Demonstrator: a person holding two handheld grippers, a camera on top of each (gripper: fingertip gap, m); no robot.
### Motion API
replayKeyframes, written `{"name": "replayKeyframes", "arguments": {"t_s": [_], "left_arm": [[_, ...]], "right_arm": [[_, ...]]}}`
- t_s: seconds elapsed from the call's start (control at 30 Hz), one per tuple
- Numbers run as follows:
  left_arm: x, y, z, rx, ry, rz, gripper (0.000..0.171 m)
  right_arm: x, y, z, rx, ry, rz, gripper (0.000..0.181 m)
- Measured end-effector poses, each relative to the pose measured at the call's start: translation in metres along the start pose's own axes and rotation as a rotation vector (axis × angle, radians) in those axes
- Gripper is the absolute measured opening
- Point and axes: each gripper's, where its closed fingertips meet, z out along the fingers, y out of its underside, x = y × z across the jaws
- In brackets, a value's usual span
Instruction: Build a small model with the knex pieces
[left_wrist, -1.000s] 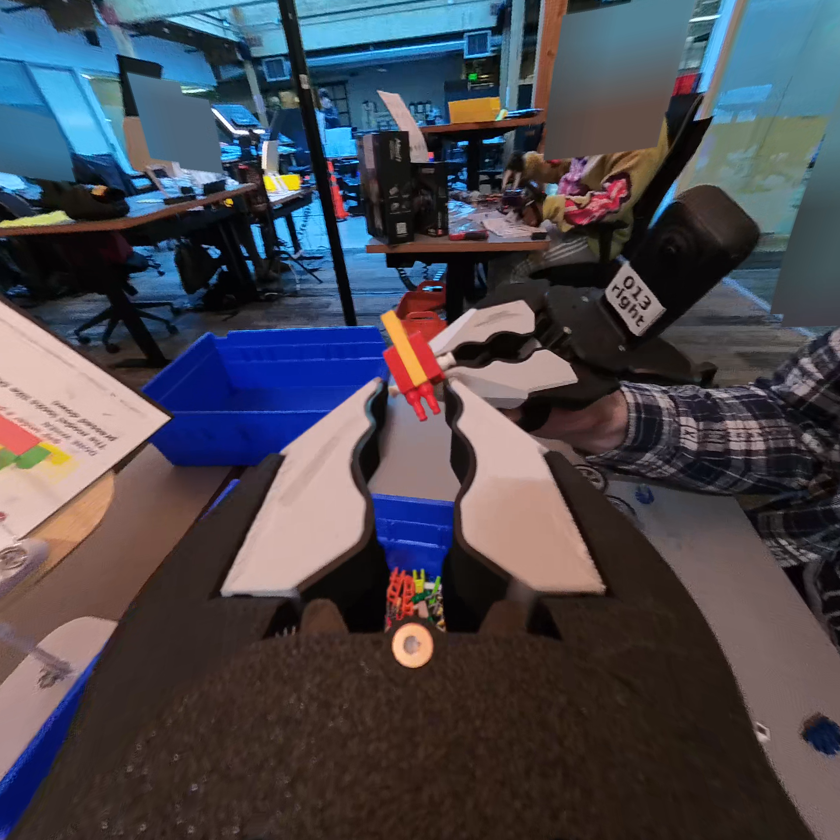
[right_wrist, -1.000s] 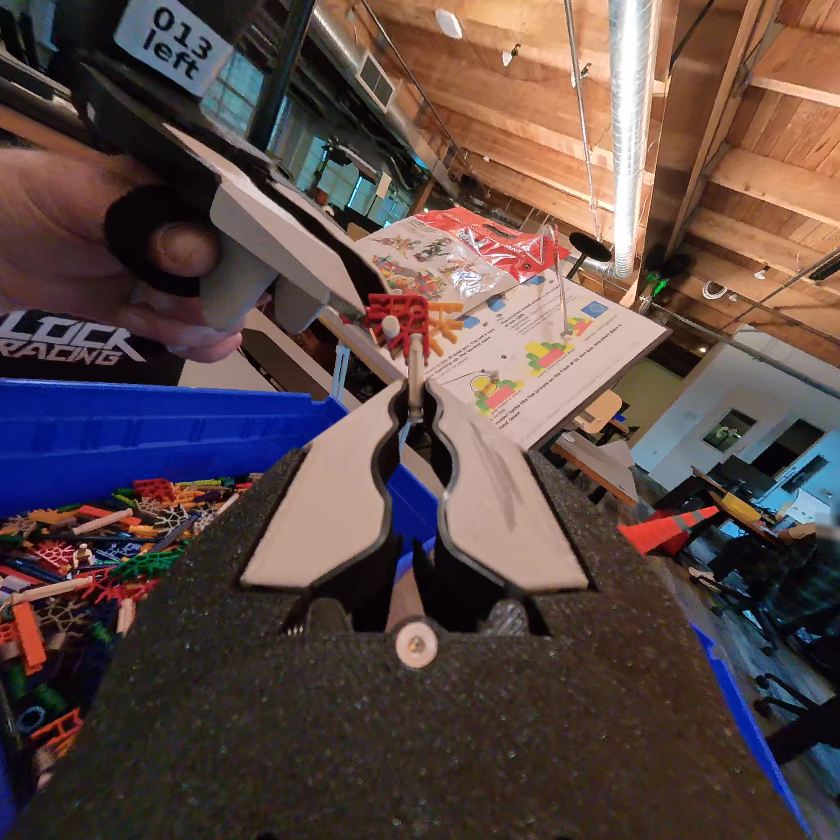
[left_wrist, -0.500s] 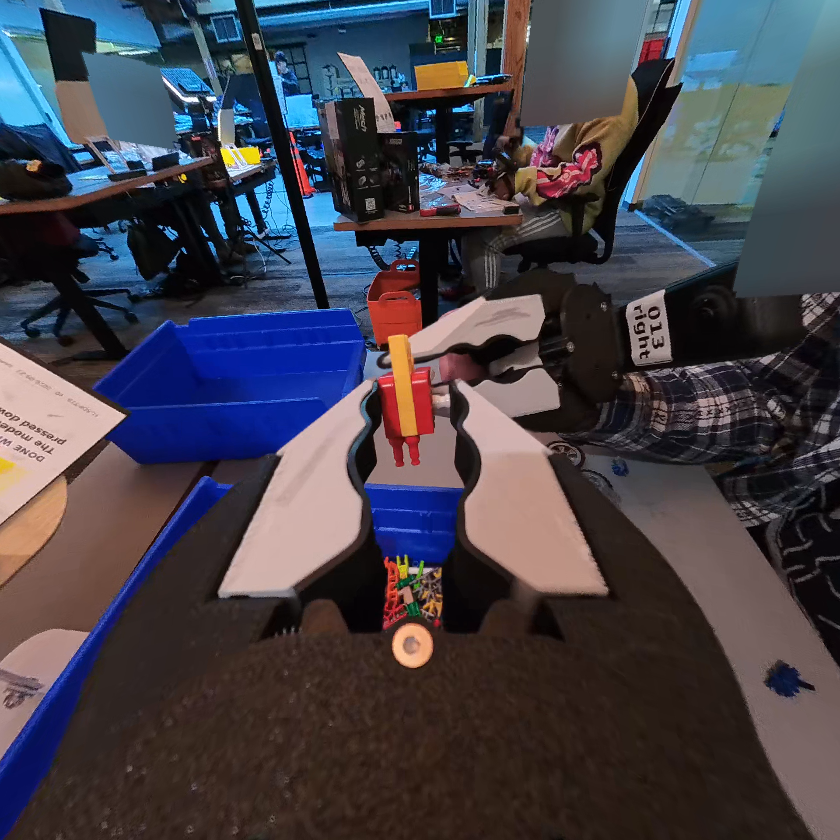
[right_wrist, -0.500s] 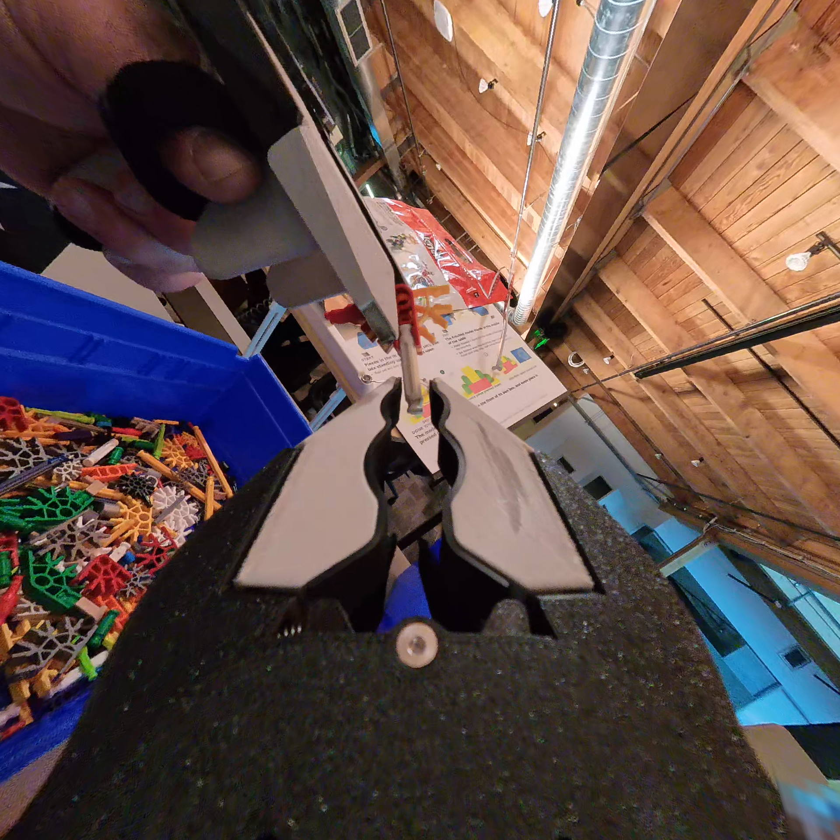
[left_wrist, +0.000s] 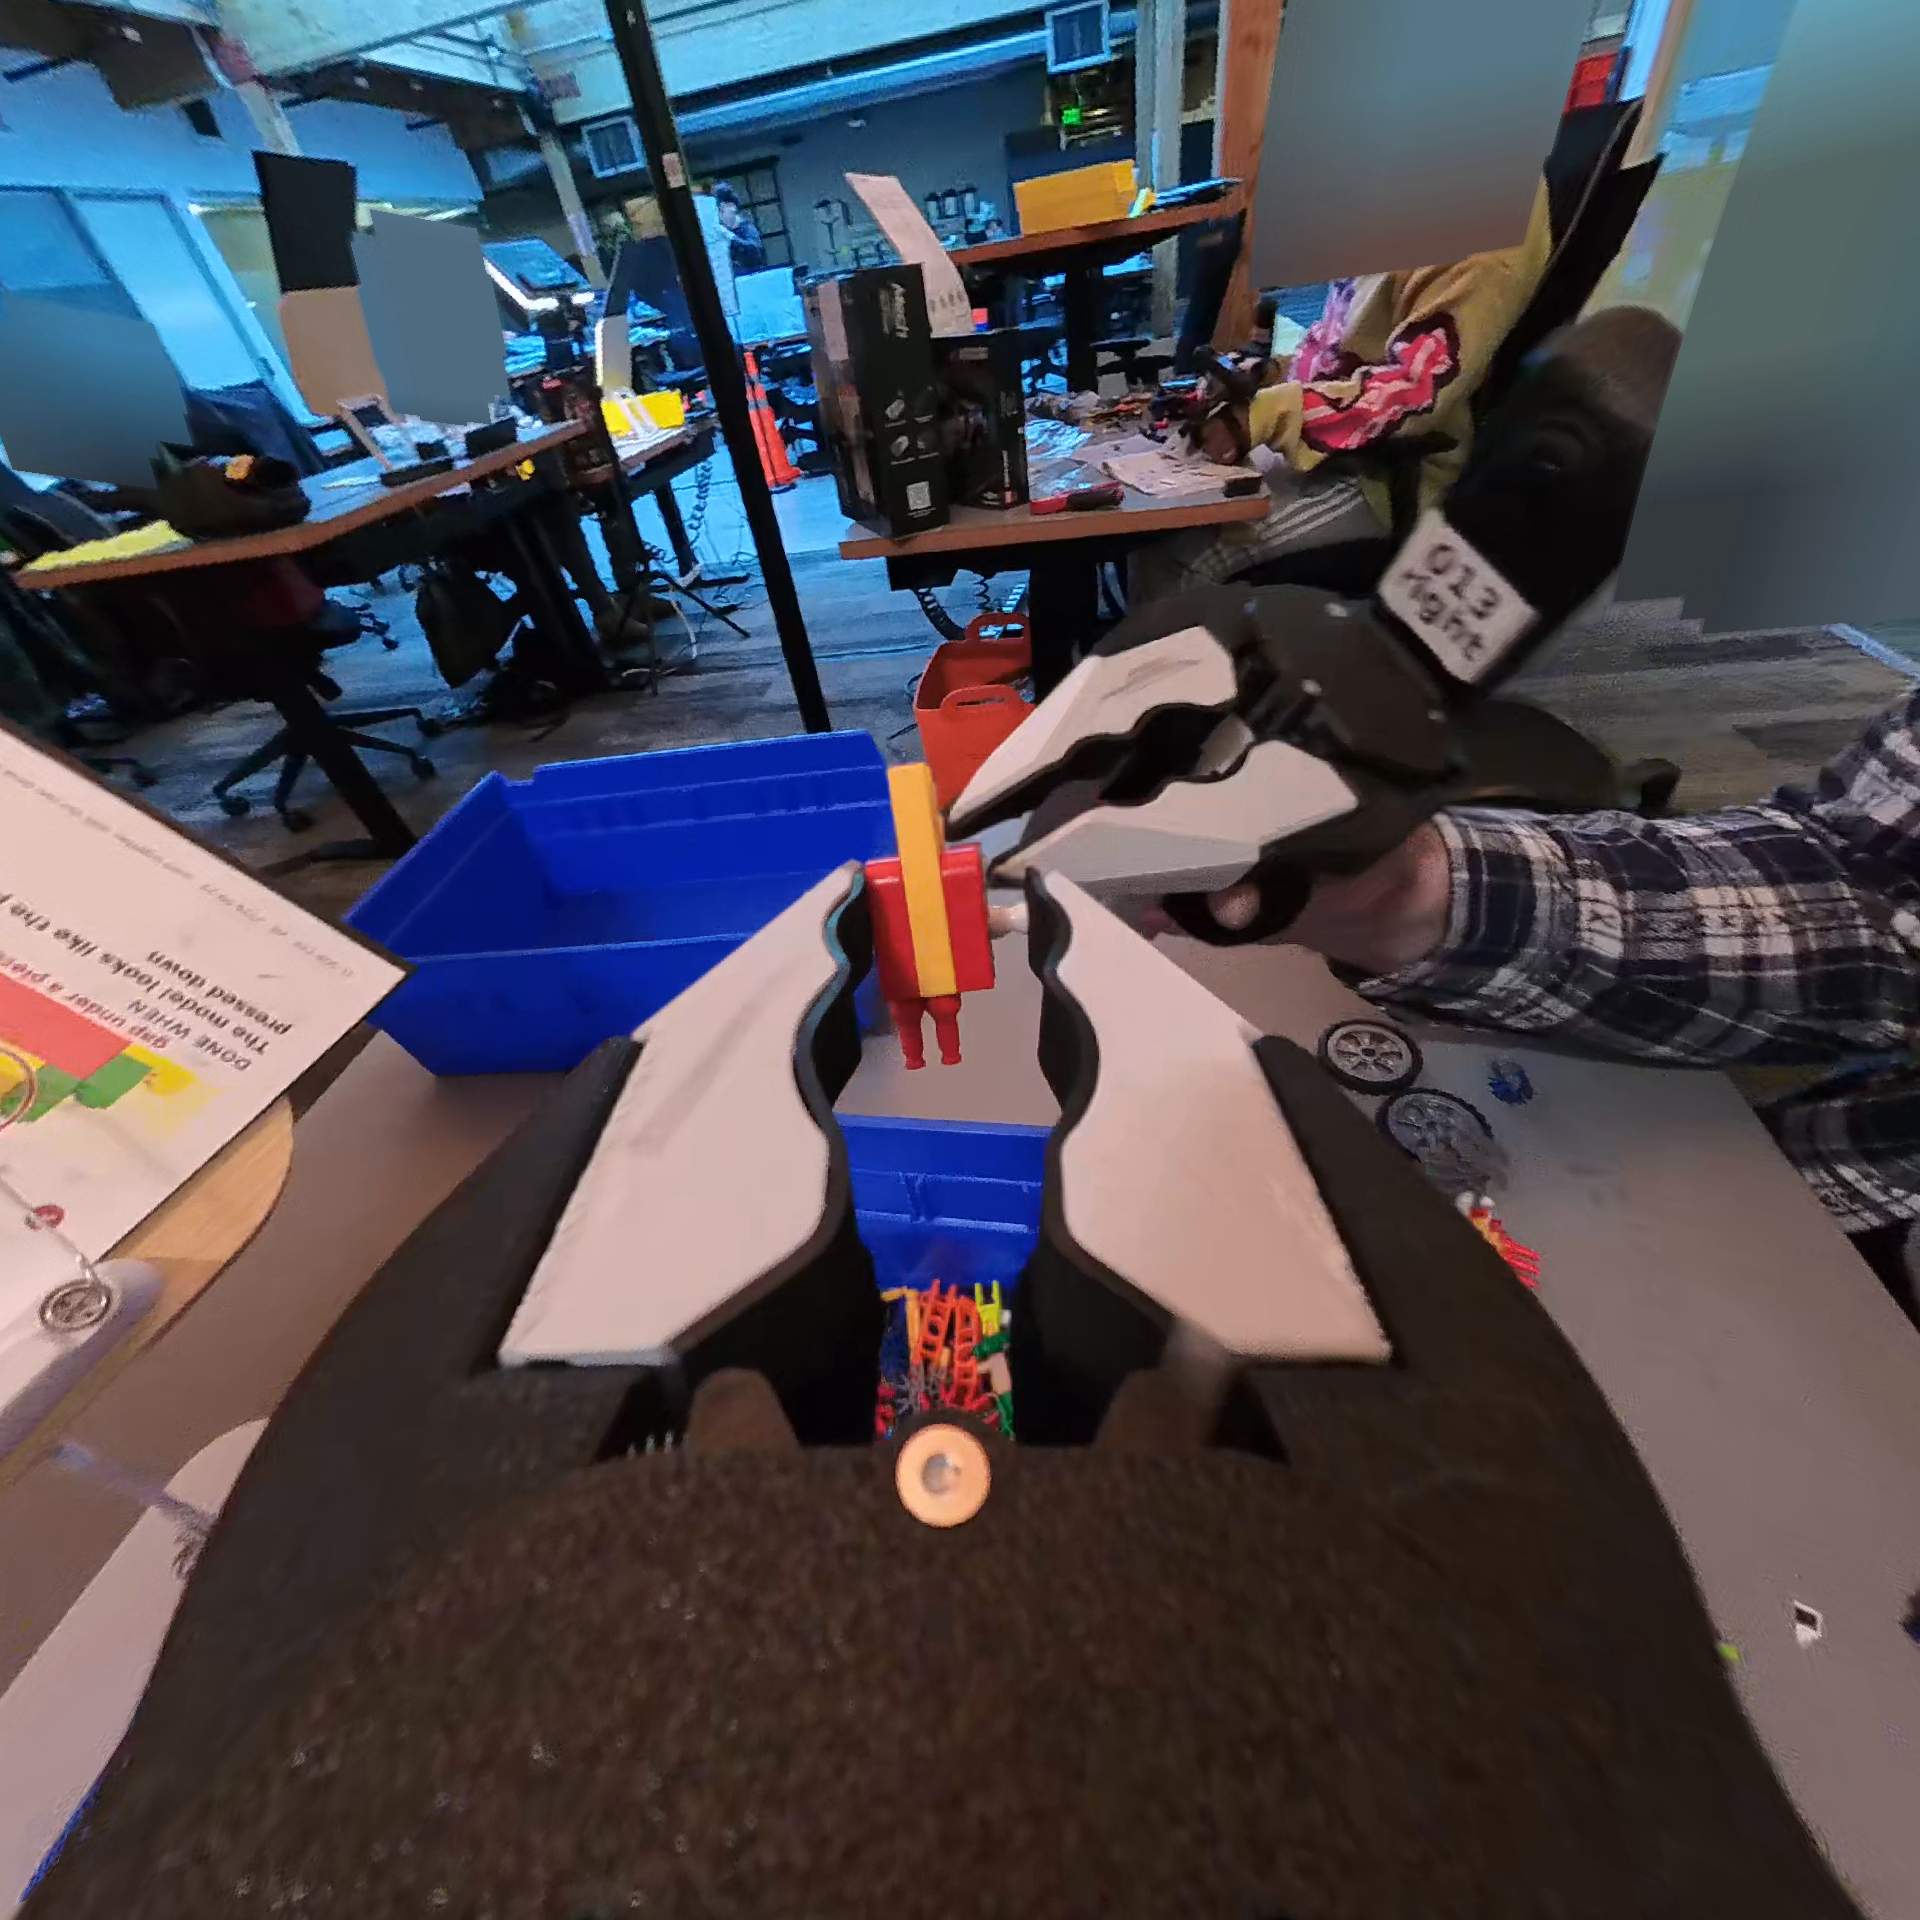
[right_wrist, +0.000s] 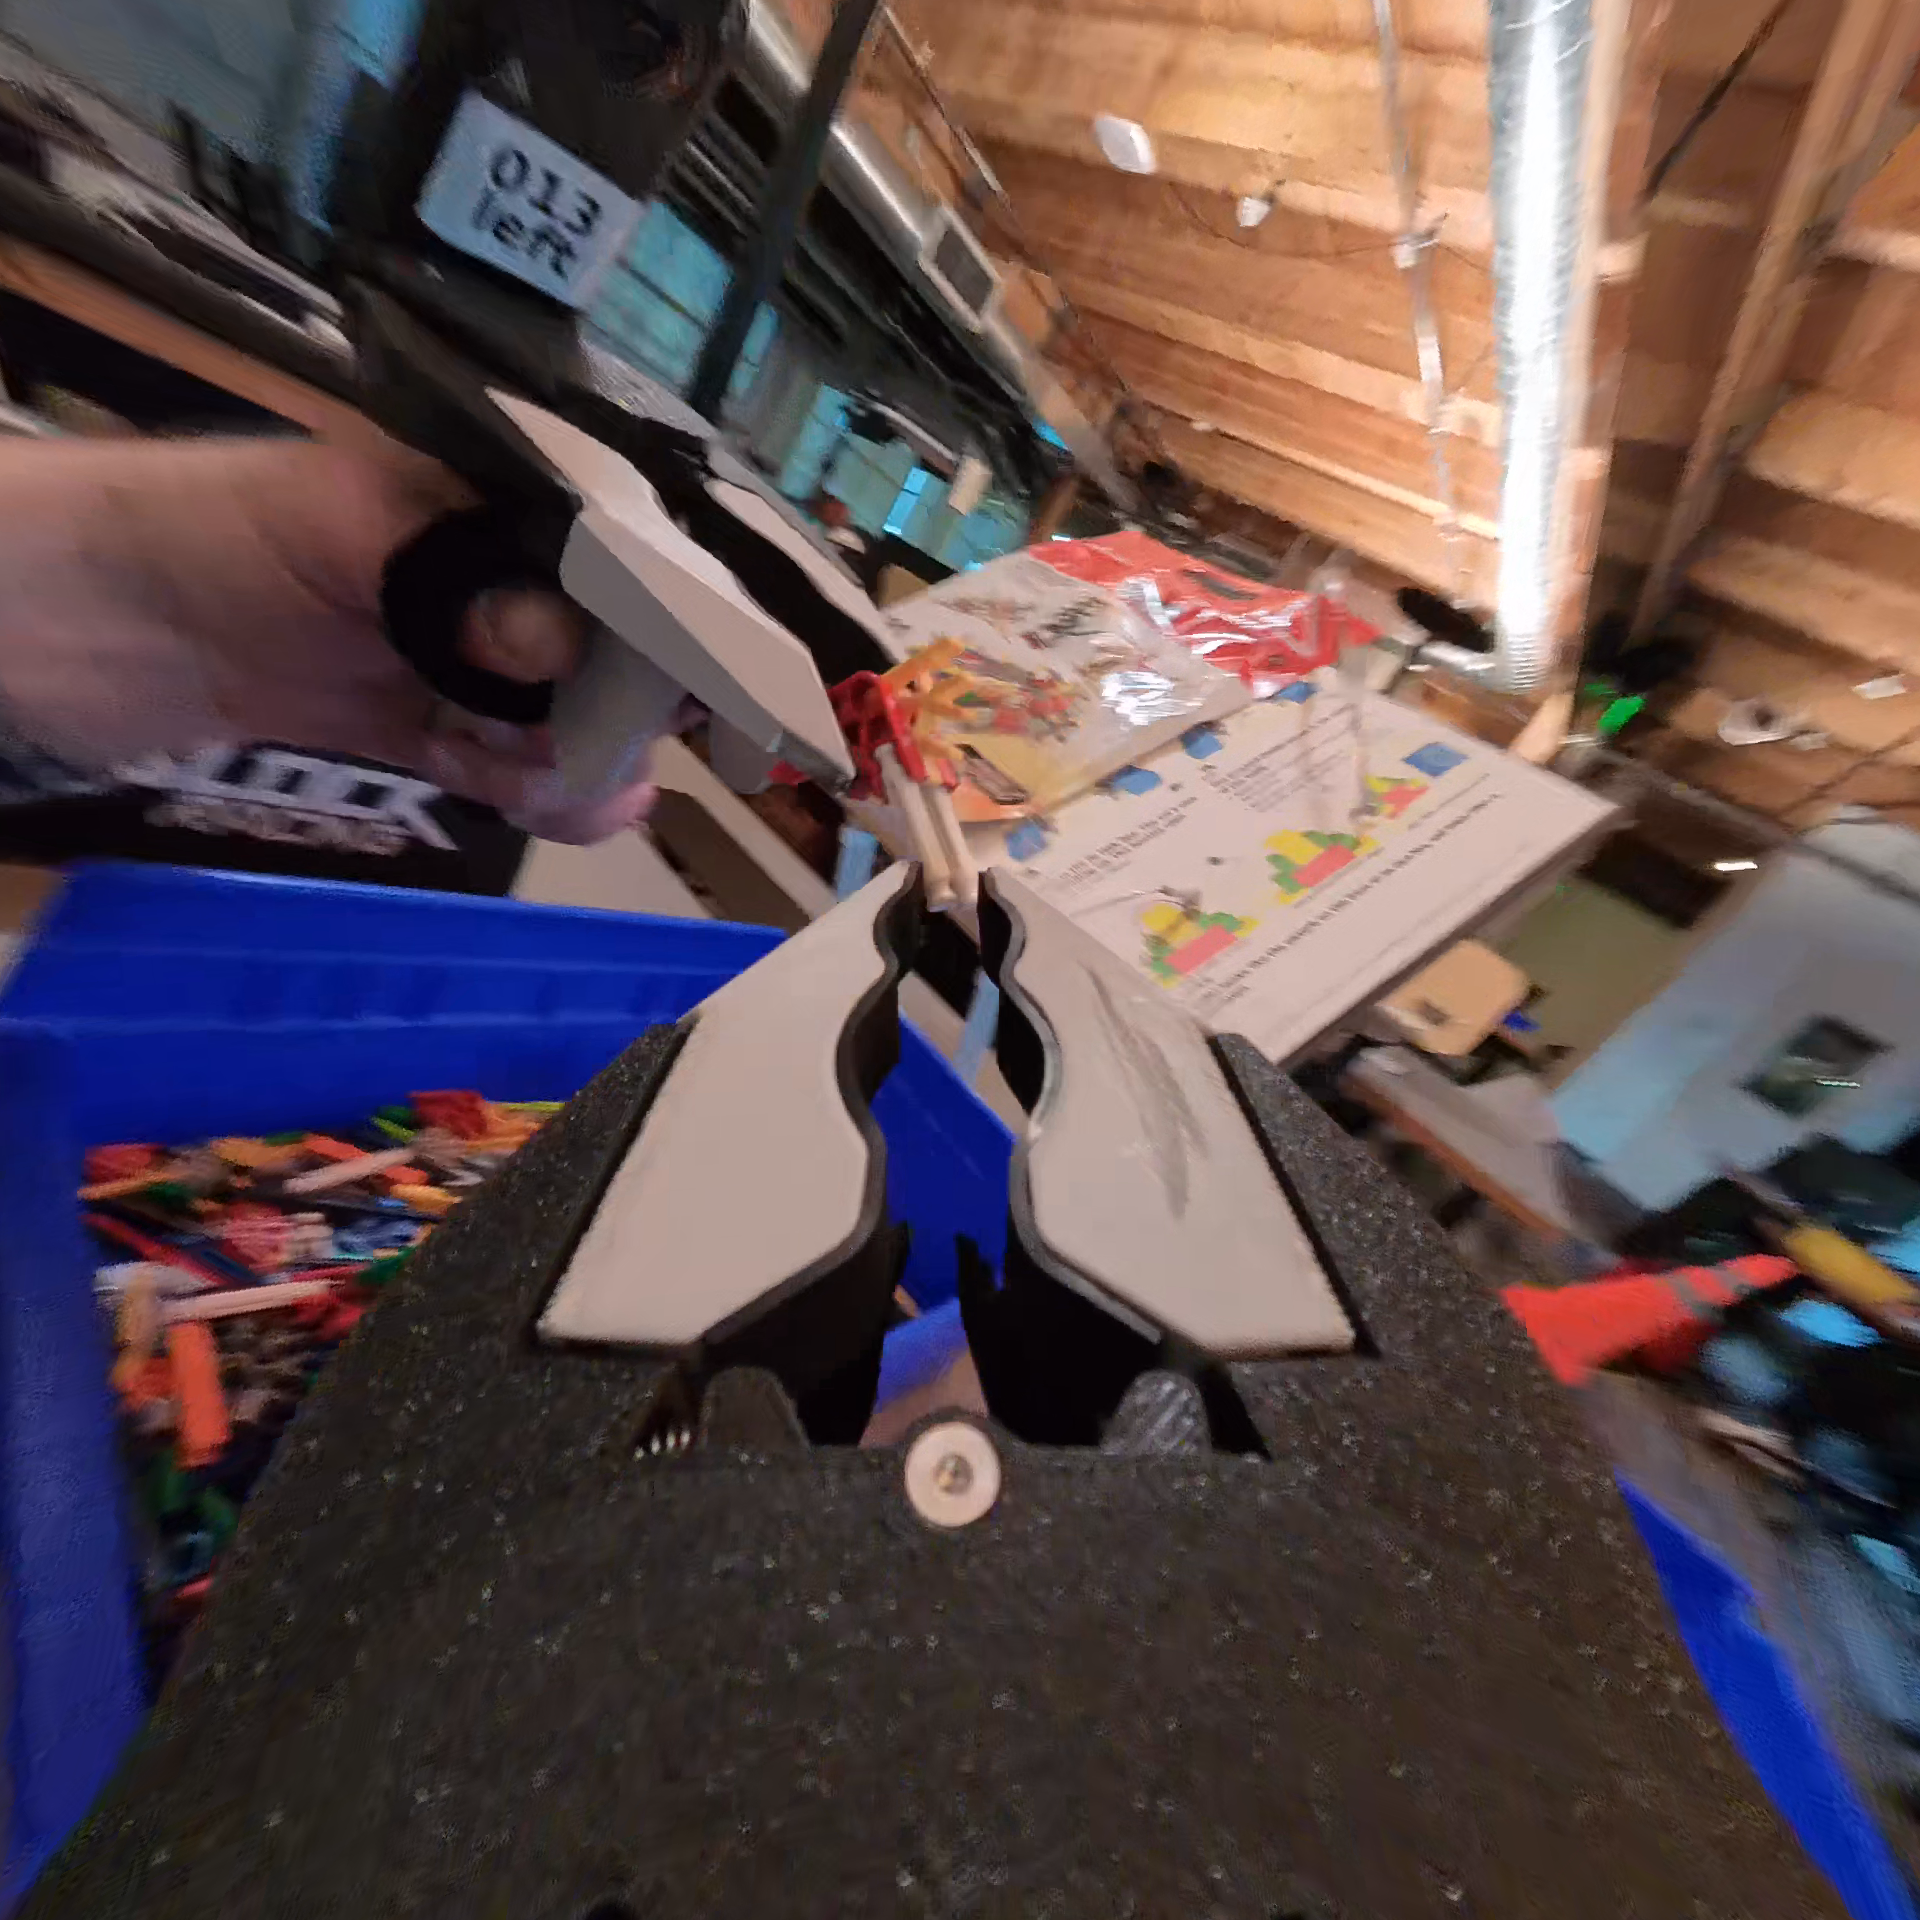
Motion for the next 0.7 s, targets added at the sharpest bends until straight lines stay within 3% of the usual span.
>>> {"name": "replayKeyframes", "arguments": {"t_s": [0.1, 0.2, 0.3, 0.43, 0.7], "left_arm": [[0.005, -0.004, -0.001, 0.018, 0.019, 0.012, 0.026], [0.013, -0.005, 0.001, 0.033, 0.056, 0.033, 0.026], [0.023, -0.010, 0.002, 0.072, 0.117, 0.025, 0.026], [0.025, -0.016, 0.003, 0.131, 0.142, -0.001, 0.025], [0.021, -0.014, 0.004, 0.121, 0.109, 0.010, 0.025]], "right_arm": [[-0.006, -0.002, -0.002, 0.043, -0.109, 0.158, 0.011], [-0.007, -0.014, -0.006, 0.148, -0.247, 0.430, 0.007], [-0.009, -0.015, -0.011, 0.192, -0.354, 0.553, 0.002], [-0.008, -0.019, -0.015, 0.261, -0.395, 0.619, 0.006], [-0.013, -0.012, -0.013, 0.200, -0.386, 0.536, 0.013]]}}
